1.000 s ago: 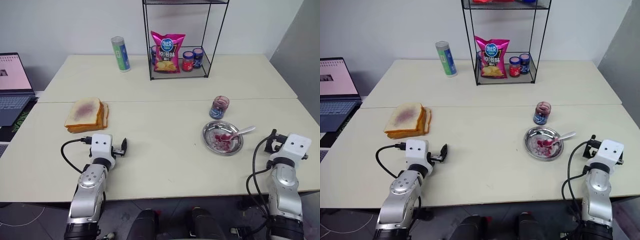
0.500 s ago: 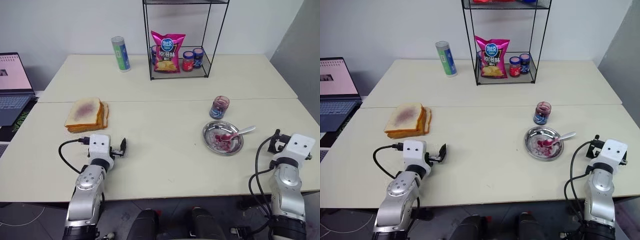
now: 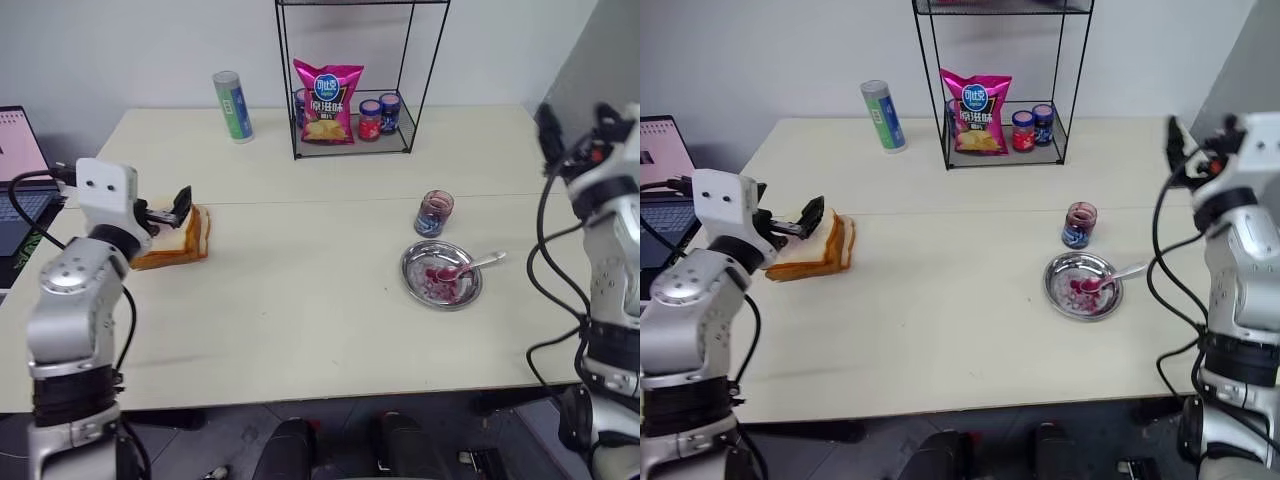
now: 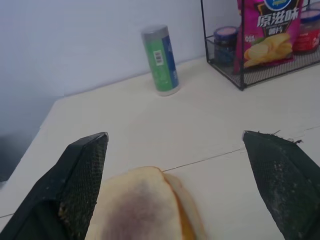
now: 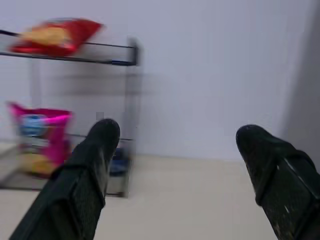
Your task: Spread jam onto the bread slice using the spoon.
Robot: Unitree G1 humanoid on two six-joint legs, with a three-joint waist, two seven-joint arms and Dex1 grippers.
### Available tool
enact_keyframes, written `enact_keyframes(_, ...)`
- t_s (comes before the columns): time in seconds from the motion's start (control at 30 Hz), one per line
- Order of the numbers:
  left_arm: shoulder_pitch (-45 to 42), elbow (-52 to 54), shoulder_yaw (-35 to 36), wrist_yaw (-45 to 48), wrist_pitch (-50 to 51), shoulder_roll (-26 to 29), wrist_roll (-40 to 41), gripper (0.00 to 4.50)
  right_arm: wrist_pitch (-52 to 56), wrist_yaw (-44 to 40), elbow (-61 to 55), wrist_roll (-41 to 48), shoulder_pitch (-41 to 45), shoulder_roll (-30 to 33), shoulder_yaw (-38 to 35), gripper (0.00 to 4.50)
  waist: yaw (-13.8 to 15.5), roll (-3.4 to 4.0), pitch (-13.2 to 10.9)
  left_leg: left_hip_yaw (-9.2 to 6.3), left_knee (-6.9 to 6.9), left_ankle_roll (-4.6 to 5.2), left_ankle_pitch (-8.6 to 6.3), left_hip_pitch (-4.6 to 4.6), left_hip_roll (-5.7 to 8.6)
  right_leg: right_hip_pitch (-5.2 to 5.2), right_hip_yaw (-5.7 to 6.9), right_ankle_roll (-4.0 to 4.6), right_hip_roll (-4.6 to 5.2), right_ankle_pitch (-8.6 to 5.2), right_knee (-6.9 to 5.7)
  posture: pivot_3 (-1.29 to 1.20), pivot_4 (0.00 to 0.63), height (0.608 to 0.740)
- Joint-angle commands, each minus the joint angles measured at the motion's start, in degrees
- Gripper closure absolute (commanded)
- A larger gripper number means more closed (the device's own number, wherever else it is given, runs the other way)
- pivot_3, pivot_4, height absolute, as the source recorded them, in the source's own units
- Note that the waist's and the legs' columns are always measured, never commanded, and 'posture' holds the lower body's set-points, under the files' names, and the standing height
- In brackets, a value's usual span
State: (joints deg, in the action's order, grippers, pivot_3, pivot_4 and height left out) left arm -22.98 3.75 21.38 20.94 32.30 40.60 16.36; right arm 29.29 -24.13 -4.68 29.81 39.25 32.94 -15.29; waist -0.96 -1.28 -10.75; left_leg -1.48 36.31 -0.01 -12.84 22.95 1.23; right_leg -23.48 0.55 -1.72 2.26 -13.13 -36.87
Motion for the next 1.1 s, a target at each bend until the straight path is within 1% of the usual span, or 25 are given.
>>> enact_keyframes(0.03, -2.7, -9.8, 7.5, -3.0, 1.8, 3.3, 0.1, 0.0, 12.5, -17.5, -8.5, 13.5, 4.5, -0.8, 11.5, 0.38, -0.5, -0.02, 0.0, -0.01, -0.08, 0.0, 0.0, 0.0, -0.03, -0.06, 0.0, 0.03, 0.04, 0.02, 0.0, 0.0, 0.15, 0.74)
enact_keyframes(0.17, -6.2, -18.0, 8.9, -5.9, 0.2, 2.2, 0.4, 0.0, 14.0, -20.0, -10.5, 15.1, 4.3, -6.7, 18.2, 0.38, -0.3, -0.05, 0.0, -0.32, -0.21, 0.01, -0.01, -0.01, -0.18, -0.07, 0.1, 0.12, 0.13, -0.05, -0.04, 0.0, 0.15, 0.74)
enact_keyframes(0.23, -8.2, -21.6, 10.4, -7.2, 0.1, -0.2, 2.5, 0.0, 14.6, -22.0, -11.0, 15.3, 3.7, -9.2, 21.8, 0.38, 0.4, -0.08, 0.0, -0.47, -0.2, -0.02, 0.01, 0.08, -0.15, -0.11, 0.2, 0.18, 0.15, -0.02, -0.06, 0.0, 0.15, 0.74)
enact_keyframes(0.33, -8.1, -24.8, 10.1, -5.6, 0.7, -2.3, 3.9, 0.0, 11.9, -23.2, -7.3, 10.8, 3.8, -12.6, 26.7, 0.38, 0.9, -0.14, 0.0, -0.49, -0.16, -0.07, 0.03, 0.09, 0.04, -0.11, 0.22, 0.25, 0.39, 0.04, -0.07, 0.0, 0.15, 0.74)
enact_keyframes(0.5, -7.7, -27.1, 9.9, -0.8, 4.8, -2.6, 7.6, 0.0, 9.8, -21.3, -4.8, 7.9, 4.2, -17.2, 27.4, 0.38, 0.9, -0.51, 0.0, -0.26, -0.09, -0.13, 0.07, 0.09, 0.18, -0.15, 0.15, 0.22, 0.63, 0.1, -0.05, 0.0, 0.15, 0.74)
enact_keyframes(0.57, -7.2, -28.6, 8.9, 0.0, 4.8, -2.6, 7.3, 0.0, 9.5, -20.8, -4.9, 7.3, 3.8, -18.2, 27.2, 0.38, 0.9, -0.53, 0.0, -0.26, -0.09, -0.14, 0.07, 0.08, 0.21, -0.16, 0.15, 0.22, 0.68, 0.11, -0.06, 0.0, 0.15, 0.74)
enact_keyframes(0.67, -8.5, -33.0, 8.0, -1.6, 2.4, -2.5, 5.3, 0.0, 9.4, -19.5, -4.8, 6.4, 3.6, -19.6, 26.9, 0.38, 0.8, -0.53, 0.0, -0.25, -0.14, -0.16, 0.06, 0.08, 0.21, -0.24, 0.15, 0.23, 0.68, 0.11, -0.12, 0.0, 0.15, 0.74)
enact_keyframes(0.77, -9.8, -33.3, 7.1, -0.6, 2.2, -2.8, 5.9, 0.0, 10.1, -18.2, -5.1, 6.9, 4.0, -21.2, 26.4, 0.38, 0.8, -0.54, 0.0, -0.27, -0.16, -0.17, 0.07, 0.1, 0.19, -0.3, 0.16, 0.23, 0.68, 0.12, -0.18, 0.0, 0.15, 0.74)
enact_keyframes(0.87, -10.8, -33.1, 7.0, -1.8, 1.6, -3.3, 5.8, 0.52, 10.3, -17.4, -5.5, 6.9, 4.1, -21.6, 25.7, 0.37, 0.9, -0.55, 0.0, -0.26, -0.16, -0.19, 0.08, 0.1, 0.2, -0.3, 0.15, 0.24, 0.69, 0.12, -0.19, 0.0, 0.15, 0.74)
enact_keyframes(0.9, -11.1, -33.4, 7.0, -2.3, 1.1, -3.4, 5.6, 0.59, 10.1, -17.1, -5.4, 6.7, 4.1, -21.6, 25.5, 0.37, 0.9, -0.56, 0.0, -0.25, -0.16, -0.19, 0.08, 0.1, 0.2, -0.3, 0.14, 0.24, 0.71, 0.13, -0.18, 0.0, 0.15, 0.74)
enact_keyframes(0.93, -11.2, -33.4, 6.4, -2.4, 1.0, -3.3, 5.2, 0.86, 10.2, -16.6, -5.4, 6.6, 4.0, -21.9, 25.3, 0.37, 0.9, -0.56, 0.0, -0.22, -0.15, -0.19, 0.08, 0.1, 0.21, -0.3, 0.12, 0.24, 0.72, 0.13, -0.17, 0.0, 0.15, 0.74)
enact_keyframes(1.07, -11.2, -32.7, 6.0, -2.6, 1.7, -3.4, 5.4, 1.71, 10.6, -15.6, -6.2, 7.1, 3.9, -22.5, 24.9, 0.37, 0.9, -0.56, 0.0, -0.22, -0.17, -0.19, 0.08, 0.1, 0.21, -0.31, 0.13, 0.24, 0.73, 0.13, -0.16, 0.0, 0.15, 0.74)
enact_keyframes(1.1, -11.1, -32.6, 6.2, -3.1, 1.4, -3.4, 5.3, 1.85, 10.2, -15.8, -6.1, 6.7, 3.8, -22.2, 25.0, 0.37, 0.9, -0.56, 0.0, -0.23, -0.18, -0.19, 0.08, 0.1, 0.21, -0.31, 0.13, 0.24, 0.73, 0.13, -0.17, 0.0, 0.15, 0.74)
